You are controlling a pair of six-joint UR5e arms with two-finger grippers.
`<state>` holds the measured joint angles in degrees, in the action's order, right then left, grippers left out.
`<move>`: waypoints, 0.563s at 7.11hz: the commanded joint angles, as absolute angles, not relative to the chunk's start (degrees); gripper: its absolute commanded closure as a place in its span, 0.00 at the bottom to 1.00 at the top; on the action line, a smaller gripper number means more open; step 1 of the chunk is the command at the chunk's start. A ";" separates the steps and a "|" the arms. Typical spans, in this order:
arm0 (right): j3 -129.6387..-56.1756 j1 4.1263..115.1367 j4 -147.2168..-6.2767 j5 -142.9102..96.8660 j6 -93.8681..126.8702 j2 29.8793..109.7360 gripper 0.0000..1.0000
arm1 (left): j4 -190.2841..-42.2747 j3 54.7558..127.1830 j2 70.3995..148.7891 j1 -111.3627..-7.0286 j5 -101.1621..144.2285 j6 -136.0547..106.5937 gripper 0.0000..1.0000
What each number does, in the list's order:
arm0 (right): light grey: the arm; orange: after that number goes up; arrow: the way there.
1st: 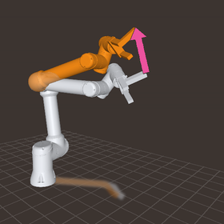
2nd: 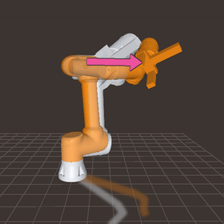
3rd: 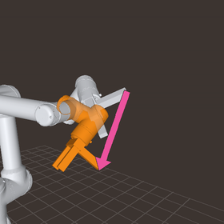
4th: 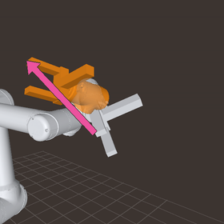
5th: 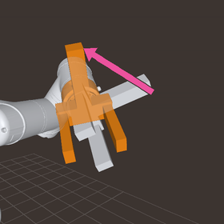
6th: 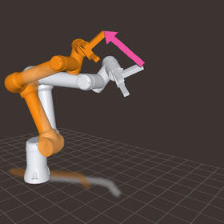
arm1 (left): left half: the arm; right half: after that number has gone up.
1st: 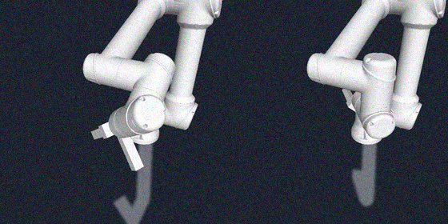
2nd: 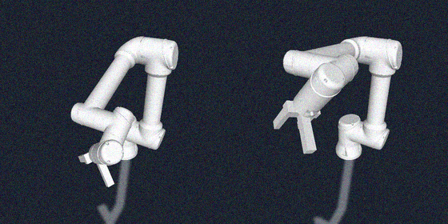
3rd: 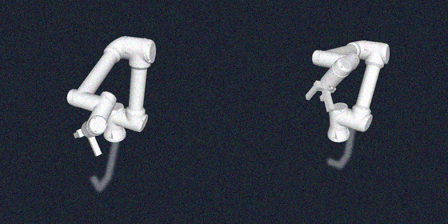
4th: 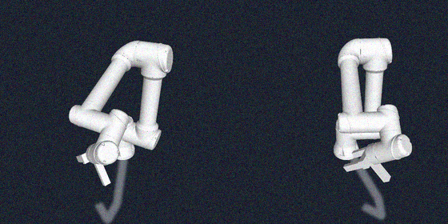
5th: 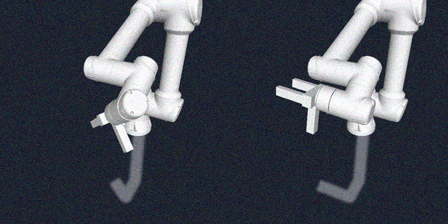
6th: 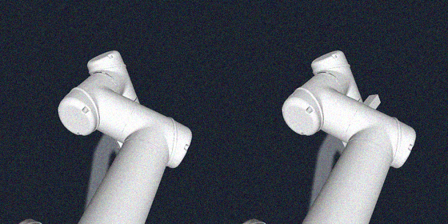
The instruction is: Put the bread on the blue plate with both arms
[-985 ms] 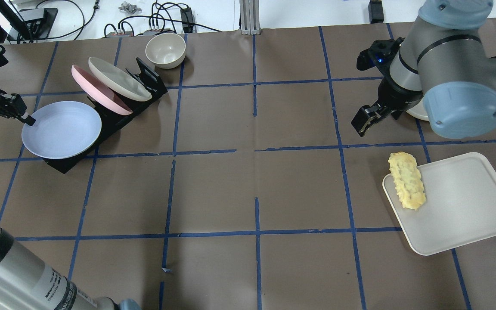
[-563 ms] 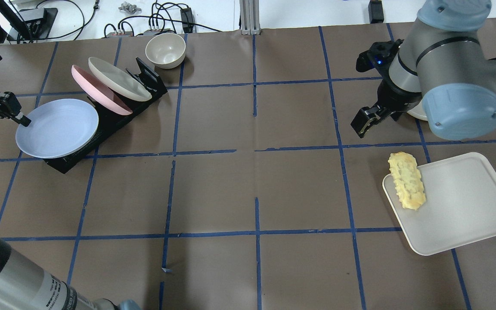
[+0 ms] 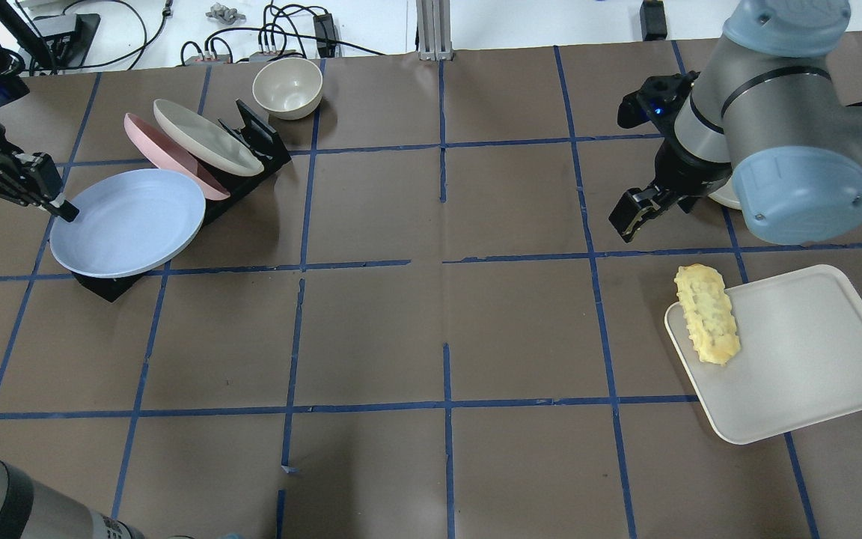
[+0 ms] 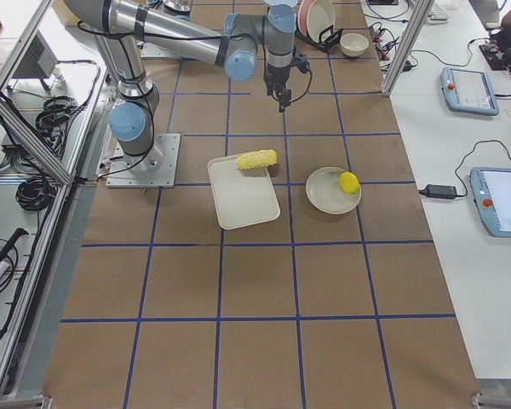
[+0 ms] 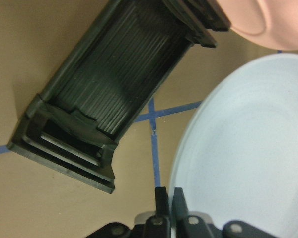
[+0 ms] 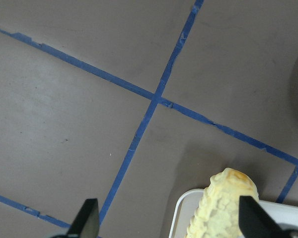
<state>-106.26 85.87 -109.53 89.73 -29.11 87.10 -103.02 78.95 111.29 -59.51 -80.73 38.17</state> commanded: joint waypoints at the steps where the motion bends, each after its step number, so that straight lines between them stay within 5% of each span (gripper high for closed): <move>1: -106.79 85.87 -109.78 89.74 -29.18 87.18 0.00 | -103.71 83.04 107.50 -63.53 -79.90 32.02 0.92; 4: -107.05 85.87 -110.04 89.74 -29.09 87.19 0.00 | -102.84 84.98 108.27 -74.40 -71.58 21.56 0.92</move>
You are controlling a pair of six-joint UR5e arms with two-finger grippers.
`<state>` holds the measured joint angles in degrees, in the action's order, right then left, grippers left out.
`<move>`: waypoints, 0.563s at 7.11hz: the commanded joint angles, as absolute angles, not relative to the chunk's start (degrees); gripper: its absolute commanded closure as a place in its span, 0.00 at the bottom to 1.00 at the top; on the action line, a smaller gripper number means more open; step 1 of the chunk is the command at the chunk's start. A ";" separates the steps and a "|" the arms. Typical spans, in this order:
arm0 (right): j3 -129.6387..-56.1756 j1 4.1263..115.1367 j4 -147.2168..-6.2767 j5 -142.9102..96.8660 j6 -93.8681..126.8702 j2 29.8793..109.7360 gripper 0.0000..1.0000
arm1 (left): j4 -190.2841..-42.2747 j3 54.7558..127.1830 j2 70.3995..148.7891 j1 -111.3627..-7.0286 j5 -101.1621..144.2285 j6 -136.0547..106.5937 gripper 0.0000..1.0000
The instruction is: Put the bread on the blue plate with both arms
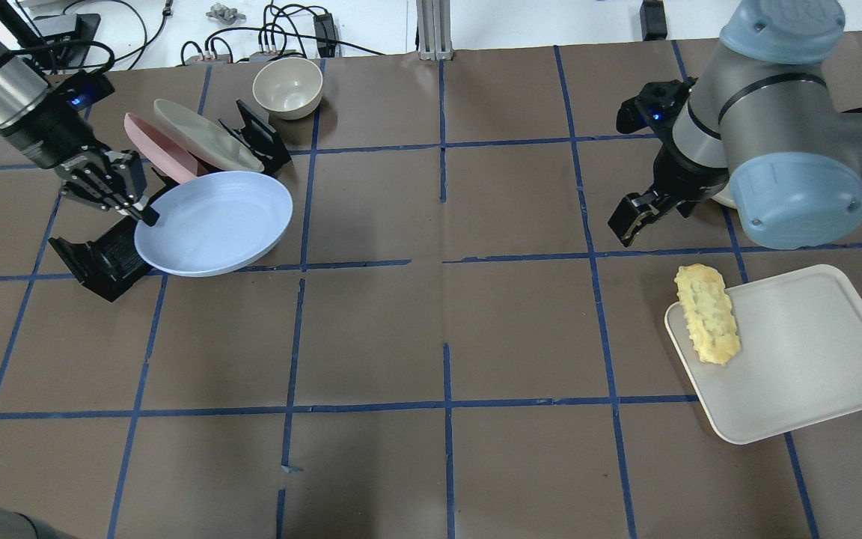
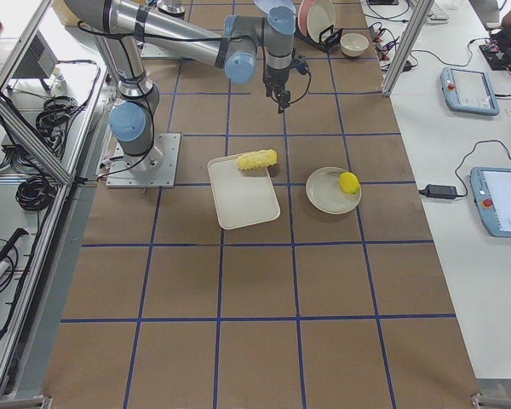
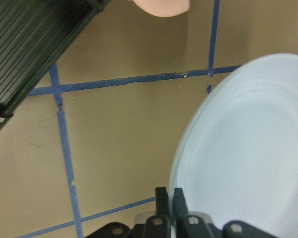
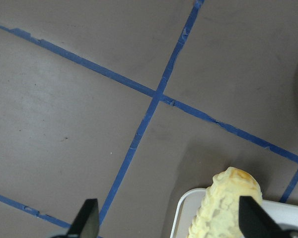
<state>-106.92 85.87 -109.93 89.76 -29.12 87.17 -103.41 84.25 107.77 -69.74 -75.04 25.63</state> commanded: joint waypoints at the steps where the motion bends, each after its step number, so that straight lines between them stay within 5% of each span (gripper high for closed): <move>1: -107.05 85.87 -109.69 89.82 -29.09 86.67 0.00 | -99.96 85.34 109.33 -77.66 -70.50 18.58 0.92; 4: -107.05 85.87 -110.04 89.74 -29.18 86.49 0.00 | -83.23 90.15 110.57 -88.55 -67.77 5.75 0.92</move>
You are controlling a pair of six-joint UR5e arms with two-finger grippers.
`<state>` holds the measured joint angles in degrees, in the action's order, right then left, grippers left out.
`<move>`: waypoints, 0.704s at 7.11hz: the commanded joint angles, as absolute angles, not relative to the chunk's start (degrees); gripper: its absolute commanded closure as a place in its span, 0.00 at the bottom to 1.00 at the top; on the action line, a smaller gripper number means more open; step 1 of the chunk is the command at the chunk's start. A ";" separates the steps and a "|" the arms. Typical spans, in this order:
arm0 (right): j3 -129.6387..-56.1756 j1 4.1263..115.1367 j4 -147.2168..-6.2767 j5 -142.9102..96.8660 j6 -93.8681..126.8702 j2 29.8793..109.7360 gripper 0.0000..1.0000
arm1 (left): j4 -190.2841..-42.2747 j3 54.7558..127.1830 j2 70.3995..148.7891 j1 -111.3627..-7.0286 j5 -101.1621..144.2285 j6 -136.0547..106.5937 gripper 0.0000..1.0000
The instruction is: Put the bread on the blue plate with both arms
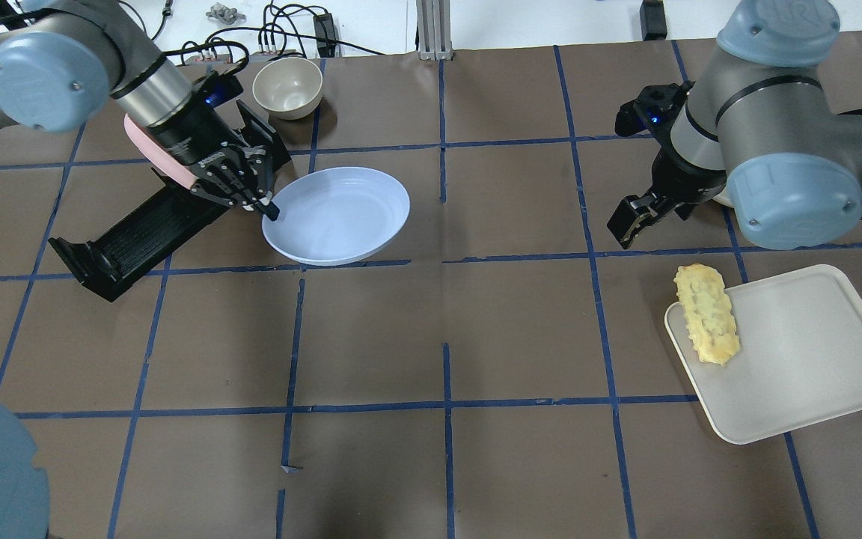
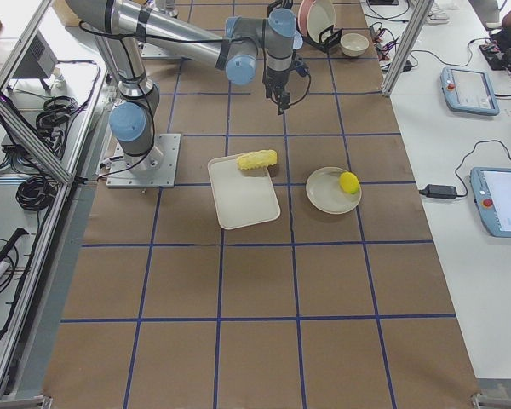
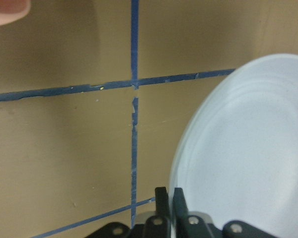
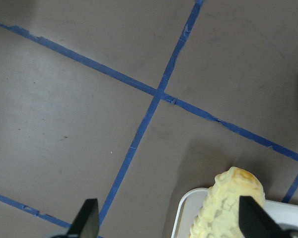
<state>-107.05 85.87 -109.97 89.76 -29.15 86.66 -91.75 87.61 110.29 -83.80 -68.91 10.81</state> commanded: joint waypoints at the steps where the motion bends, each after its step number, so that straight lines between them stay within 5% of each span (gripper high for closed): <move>1: -107.05 85.87 -110.04 89.74 -29.18 86.48 0.00 | -75.23 93.39 112.13 -91.29 -67.76 3.71 0.92; 5: -107.05 85.87 -110.04 89.74 -29.36 86.40 0.00 | -61.89 96.23 115.40 -99.05 -69.86 0.08 0.91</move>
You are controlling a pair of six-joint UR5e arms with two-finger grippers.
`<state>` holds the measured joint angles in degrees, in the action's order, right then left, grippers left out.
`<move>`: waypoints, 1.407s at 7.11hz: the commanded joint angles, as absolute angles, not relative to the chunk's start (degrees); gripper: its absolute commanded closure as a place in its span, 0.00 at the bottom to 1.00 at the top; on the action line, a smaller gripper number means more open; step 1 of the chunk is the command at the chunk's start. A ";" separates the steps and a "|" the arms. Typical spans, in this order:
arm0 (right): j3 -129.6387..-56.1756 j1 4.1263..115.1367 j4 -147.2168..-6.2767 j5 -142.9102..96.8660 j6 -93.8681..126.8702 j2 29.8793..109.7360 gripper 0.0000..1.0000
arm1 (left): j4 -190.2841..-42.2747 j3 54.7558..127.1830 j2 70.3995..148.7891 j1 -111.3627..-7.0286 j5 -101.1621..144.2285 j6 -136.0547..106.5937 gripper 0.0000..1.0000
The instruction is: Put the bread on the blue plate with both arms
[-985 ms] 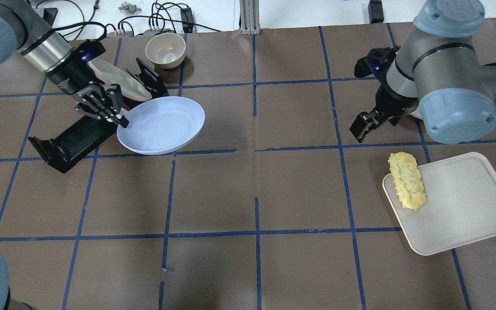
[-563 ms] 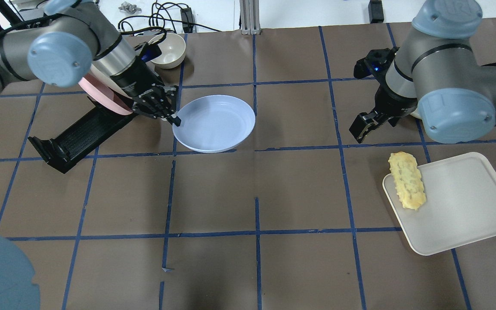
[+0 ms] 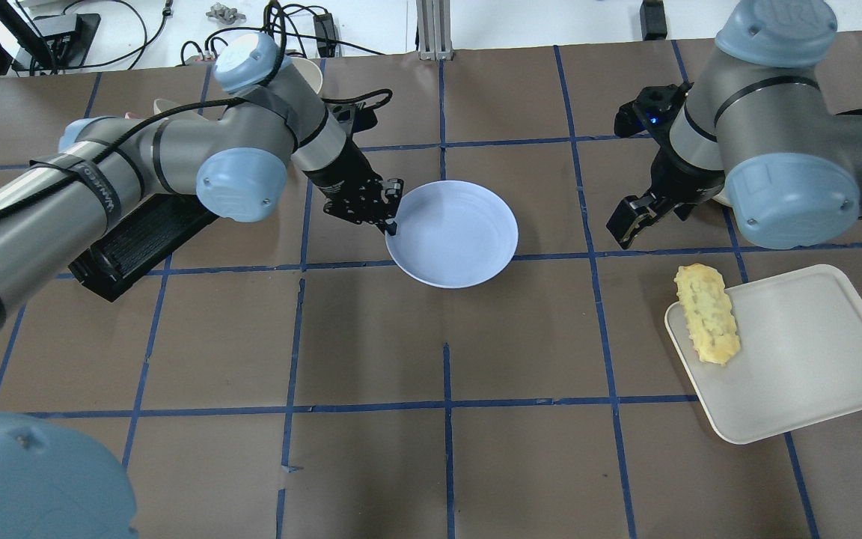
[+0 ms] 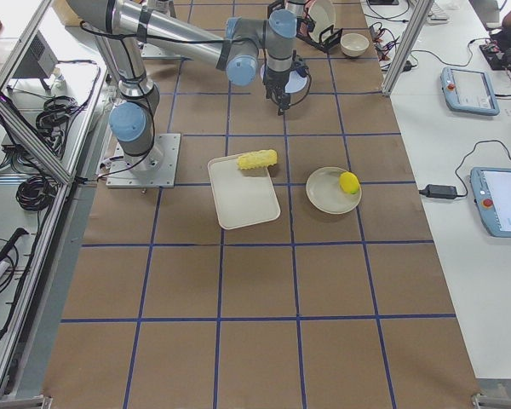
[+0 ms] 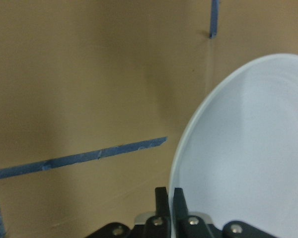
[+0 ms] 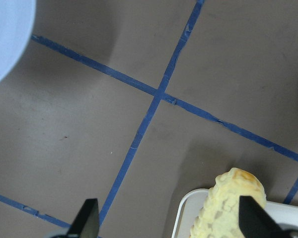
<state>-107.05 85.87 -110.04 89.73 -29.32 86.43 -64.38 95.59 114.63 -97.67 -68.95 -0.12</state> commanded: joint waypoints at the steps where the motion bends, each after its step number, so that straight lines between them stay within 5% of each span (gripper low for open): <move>1: -107.14 85.87 -110.04 89.74 -29.44 86.40 0.00 | -61.09 96.59 115.75 -99.14 -70.13 -1.04 0.82; 2: -107.23 85.78 -110.04 89.74 -29.53 86.40 0.00 | -60.74 96.16 116.01 -99.31 -71.53 -2.97 0.67; 3: -107.66 85.61 -110.21 89.74 -29.88 86.40 0.00 | -60.73 95.20 115.84 -99.23 -71.98 -4.03 0.07; 4: -108.88 84.21 -110.48 89.39 -31.71 85.96 0.00 | -61.52 94.32 113.49 -97.58 -72.42 -3.96 0.00; 10: -124.51 70.49 -135.92 89.12 -47.90 80.95 0.00 | -90.48 85.02 97.31 -89.74 -86.74 -2.03 0.00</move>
<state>-120.74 71.77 -129.93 89.22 -47.13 81.45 -84.59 88.17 99.32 -89.52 -84.72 -2.69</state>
